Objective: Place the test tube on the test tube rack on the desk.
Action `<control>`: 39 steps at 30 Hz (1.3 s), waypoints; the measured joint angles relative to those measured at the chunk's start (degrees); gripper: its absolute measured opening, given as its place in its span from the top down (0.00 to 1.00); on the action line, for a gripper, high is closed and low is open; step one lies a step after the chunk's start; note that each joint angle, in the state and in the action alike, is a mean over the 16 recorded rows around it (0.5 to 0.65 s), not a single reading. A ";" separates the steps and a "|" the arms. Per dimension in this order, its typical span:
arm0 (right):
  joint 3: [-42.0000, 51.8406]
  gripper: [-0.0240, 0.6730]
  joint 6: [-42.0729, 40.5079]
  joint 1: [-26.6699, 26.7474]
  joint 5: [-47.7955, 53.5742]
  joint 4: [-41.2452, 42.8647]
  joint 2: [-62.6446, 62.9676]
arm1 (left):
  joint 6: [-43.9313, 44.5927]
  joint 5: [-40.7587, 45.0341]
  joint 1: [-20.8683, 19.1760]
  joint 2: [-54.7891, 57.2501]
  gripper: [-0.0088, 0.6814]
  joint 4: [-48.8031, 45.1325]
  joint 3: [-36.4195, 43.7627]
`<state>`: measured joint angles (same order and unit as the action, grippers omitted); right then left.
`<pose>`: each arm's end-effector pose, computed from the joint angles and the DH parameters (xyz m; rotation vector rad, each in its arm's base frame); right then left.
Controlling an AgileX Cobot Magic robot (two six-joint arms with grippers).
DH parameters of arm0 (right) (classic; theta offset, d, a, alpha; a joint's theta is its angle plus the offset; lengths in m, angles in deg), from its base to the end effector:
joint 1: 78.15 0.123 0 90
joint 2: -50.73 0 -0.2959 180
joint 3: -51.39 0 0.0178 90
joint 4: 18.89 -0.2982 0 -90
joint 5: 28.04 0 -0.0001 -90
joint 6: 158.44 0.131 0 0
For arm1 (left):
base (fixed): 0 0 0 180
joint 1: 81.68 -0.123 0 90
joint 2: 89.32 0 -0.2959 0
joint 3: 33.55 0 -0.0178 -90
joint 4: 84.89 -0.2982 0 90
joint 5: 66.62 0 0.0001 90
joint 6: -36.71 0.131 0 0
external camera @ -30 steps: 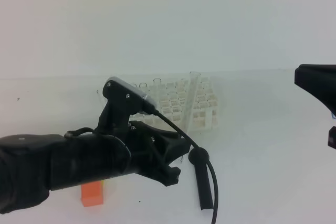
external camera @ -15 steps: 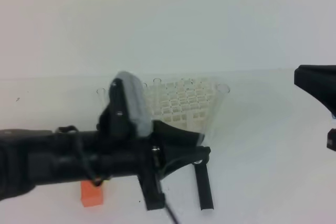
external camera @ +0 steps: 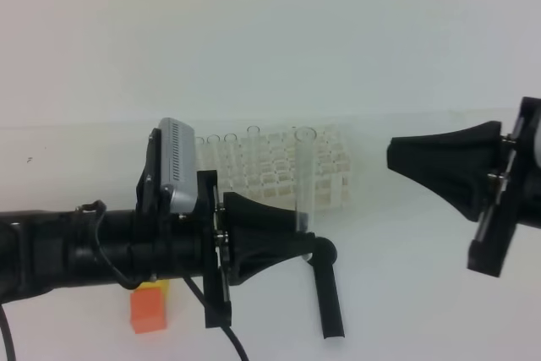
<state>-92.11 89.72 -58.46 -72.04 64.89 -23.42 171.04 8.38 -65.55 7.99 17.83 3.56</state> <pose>0.2484 0.1849 0.2951 -1.0088 1.5159 0.7717 0.2604 -0.2038 0.2167 1.1733 1.2772 -1.1712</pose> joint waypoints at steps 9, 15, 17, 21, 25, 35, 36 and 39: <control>0.00 0.97 -10.52 0.00 -12.90 -12.69 -9.03 | 0.98 0.00 0.39 0.76 0.99 0.00 0.03; 0.00 0.94 -14.59 0.00 -19.45 -16.39 -12.77 | 0.43 0.00 0.39 0.76 0.99 0.00 0.03; 0.00 0.90 -15.51 0.00 -20.81 -16.94 -13.47 | 0.26 0.00 0.39 0.76 0.99 0.00 0.03; -0.01 0.77 -16.43 0.00 -21.76 -17.15 -14.15 | 0.29 0.00 0.39 0.76 0.99 0.00 0.03; -0.11 0.62 -16.42 0.00 -21.48 -17.10 -14.25 | 0.62 0.00 0.39 0.76 0.99 0.00 0.03; -1.69 0.34 -14.15 0.00 -20.39 -17.24 -14.25 | 2.34 0.00 0.39 0.76 0.99 0.00 0.03; -1.91 0.34 -13.92 0.00 -20.40 -17.16 -14.25 | 2.49 0.00 0.39 0.76 0.99 0.00 0.03; -2.53 0.33 -13.23 0.05 -20.58 -16.63 -14.25 | 2.96 0.00 0.39 0.76 0.99 0.00 0.03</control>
<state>-94.64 76.49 -58.41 -92.62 48.26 -37.67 174.00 8.38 -65.16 8.74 17.83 3.60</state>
